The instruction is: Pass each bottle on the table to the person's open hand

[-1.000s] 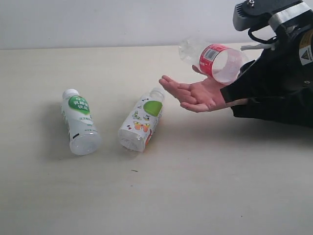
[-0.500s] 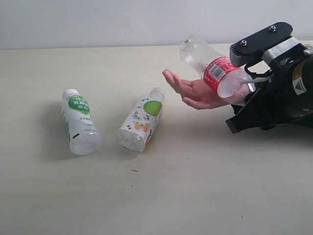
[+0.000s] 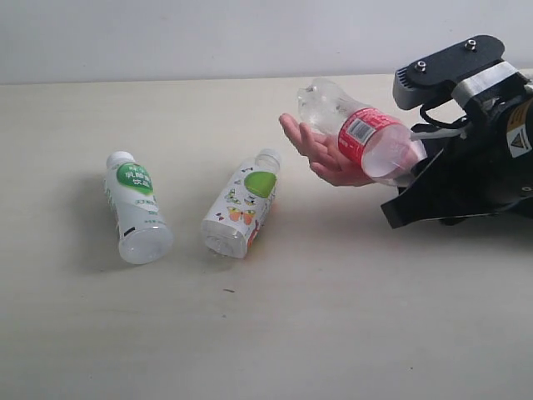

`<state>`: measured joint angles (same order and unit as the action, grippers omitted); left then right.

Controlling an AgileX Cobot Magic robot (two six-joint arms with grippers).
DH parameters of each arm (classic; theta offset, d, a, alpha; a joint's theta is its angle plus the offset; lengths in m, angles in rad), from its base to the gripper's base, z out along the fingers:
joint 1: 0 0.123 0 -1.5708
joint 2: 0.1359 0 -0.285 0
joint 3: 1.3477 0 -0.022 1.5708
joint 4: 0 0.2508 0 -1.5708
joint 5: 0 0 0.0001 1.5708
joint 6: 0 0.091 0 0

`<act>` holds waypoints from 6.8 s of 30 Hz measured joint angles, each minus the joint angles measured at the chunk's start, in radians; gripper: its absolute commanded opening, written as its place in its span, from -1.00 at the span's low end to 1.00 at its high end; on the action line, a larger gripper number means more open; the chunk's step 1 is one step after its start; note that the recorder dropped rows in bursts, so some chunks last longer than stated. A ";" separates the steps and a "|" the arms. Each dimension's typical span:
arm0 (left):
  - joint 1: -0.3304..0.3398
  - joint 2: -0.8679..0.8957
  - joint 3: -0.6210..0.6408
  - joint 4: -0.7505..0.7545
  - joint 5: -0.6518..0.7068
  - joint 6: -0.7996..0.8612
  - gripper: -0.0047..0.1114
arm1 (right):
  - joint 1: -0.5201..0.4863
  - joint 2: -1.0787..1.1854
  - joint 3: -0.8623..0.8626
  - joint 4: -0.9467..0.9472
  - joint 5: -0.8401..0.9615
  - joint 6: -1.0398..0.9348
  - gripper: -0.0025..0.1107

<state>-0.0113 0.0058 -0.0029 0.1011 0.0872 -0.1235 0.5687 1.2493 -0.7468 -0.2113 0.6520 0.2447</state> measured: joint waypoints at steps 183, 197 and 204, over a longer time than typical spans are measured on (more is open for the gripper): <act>0.000 0.000 0.000 0.000 0.000 0.000 -0.92 | 0.035 -1.244 0.527 0.218 -0.215 -0.188 -0.96; 0.000 0.000 0.000 0.000 0.000 0.000 -0.92 | 0.035 -1.244 0.527 0.218 -0.215 -0.188 -0.96; 0.000 0.000 0.000 0.000 0.000 0.000 -0.92 | 0.035 -1.244 0.527 0.218 -0.215 -0.188 -0.96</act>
<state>-0.0113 0.0058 -0.0029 0.1011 0.0872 -0.1235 0.6039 0.0050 -0.2196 0.0064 0.4368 0.0562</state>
